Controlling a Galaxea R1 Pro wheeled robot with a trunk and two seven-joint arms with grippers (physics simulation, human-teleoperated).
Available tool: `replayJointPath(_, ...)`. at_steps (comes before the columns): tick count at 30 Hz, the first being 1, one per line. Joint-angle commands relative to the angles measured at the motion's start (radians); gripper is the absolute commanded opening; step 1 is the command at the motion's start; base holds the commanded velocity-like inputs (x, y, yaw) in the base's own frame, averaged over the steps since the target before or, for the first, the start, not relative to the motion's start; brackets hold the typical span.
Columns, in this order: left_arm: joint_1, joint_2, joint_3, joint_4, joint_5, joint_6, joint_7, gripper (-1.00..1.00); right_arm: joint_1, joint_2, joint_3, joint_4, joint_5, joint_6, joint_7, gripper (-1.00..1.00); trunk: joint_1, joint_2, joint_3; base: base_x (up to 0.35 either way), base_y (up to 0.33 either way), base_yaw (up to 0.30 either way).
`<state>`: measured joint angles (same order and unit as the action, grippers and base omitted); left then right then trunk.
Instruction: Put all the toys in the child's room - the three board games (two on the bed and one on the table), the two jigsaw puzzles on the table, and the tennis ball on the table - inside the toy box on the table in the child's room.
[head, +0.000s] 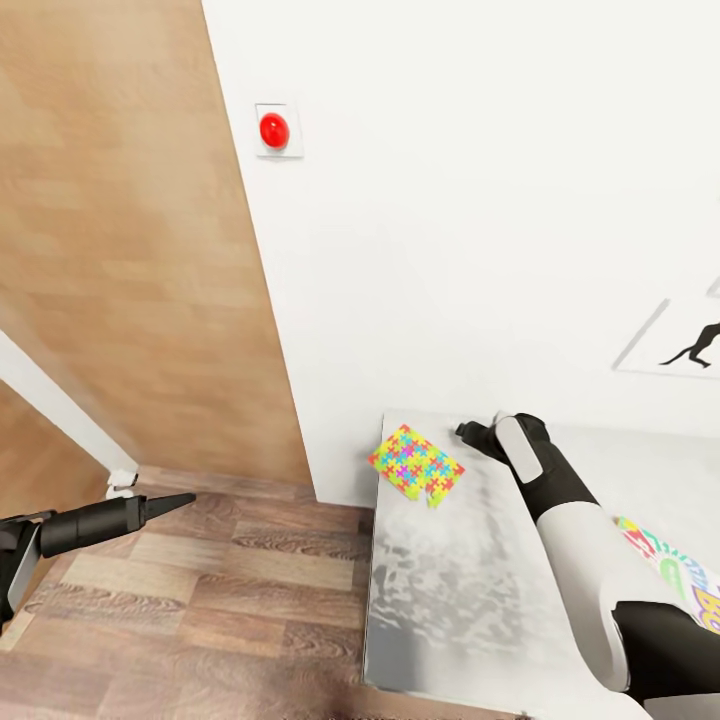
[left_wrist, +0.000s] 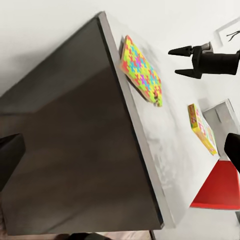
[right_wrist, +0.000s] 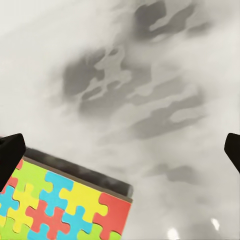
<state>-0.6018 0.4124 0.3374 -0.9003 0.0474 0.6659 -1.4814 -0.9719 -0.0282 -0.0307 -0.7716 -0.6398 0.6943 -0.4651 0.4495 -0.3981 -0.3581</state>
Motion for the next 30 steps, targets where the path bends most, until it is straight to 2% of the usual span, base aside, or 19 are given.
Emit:
replayJointPath(1,-0.001,0.000,0.000,0.000,0.000,0.011,-0.004,1.00,-0.001,-0.001,0.000,-0.001,-0.015,0.004,-0.003,1.00,0.000,-0.002,-0.003,0.000,0.000,0.000)
replayJointPath(12,-0.001,0.000,0.000,0.000,0.000,0.011,-0.004,1.00,-0.001,-0.007,0.003,0.005,-0.030,0.013,0.119,1.00,0.000,-0.002,-0.006,0.000,0.000,0.000)
replayJointPath(30,-0.001,0.000,0.000,0.000,0.000,0.011,-0.004,1.00,0.001,-0.007,0.003,0.008,-0.031,0.018,0.138,1.00,0.000,-0.002,-0.006,0.000,0.000,0.000)
